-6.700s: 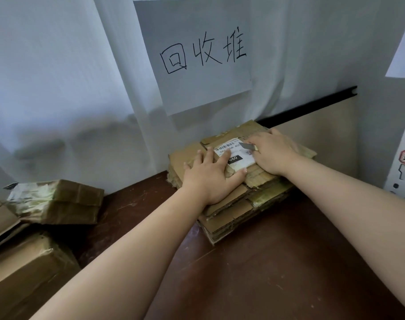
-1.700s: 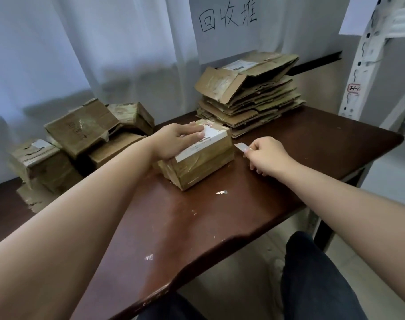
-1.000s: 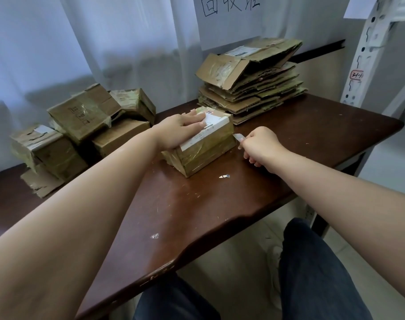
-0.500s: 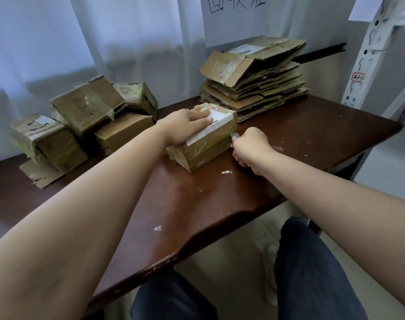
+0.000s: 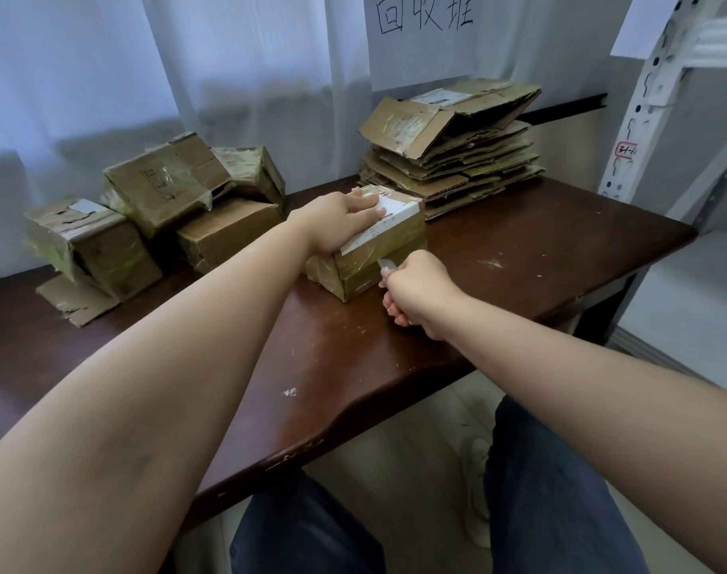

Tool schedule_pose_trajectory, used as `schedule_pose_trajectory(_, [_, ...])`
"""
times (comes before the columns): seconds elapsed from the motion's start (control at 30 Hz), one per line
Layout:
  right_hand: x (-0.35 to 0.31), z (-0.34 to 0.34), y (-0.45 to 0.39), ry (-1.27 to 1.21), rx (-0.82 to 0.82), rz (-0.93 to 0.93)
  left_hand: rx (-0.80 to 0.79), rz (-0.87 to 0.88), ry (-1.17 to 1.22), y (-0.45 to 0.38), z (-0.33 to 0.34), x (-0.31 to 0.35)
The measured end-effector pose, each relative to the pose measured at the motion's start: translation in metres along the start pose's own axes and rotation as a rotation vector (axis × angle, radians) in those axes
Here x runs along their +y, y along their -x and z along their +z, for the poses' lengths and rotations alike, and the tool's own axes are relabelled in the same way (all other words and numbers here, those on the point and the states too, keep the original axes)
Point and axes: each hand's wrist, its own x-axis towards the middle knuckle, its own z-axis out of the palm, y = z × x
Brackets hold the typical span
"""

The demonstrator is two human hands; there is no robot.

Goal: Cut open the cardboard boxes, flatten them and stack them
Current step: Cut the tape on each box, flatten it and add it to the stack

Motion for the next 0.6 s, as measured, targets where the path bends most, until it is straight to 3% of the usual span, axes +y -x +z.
schedule_pose_trajectory(0.33, [-0.009, 0.049, 0.041, 0.295, -0.304, -0.3, -0.028, -0.004, 0.007, 0.01, -0.003, 0.005])
schedule_pose_trajectory(0.47, [-0.004, 0.012, 0.023, 0.501, -0.201, -0.26, -0.069, 0.035, 0.065, 0.017, -0.008, 0.002])
schedule_pose_trajectory(0.6, [0.013, -0.047, -0.005, 0.694, 0.063, -0.217, -0.172, 0.034, 0.044, 0.011, -0.02, 0.004])
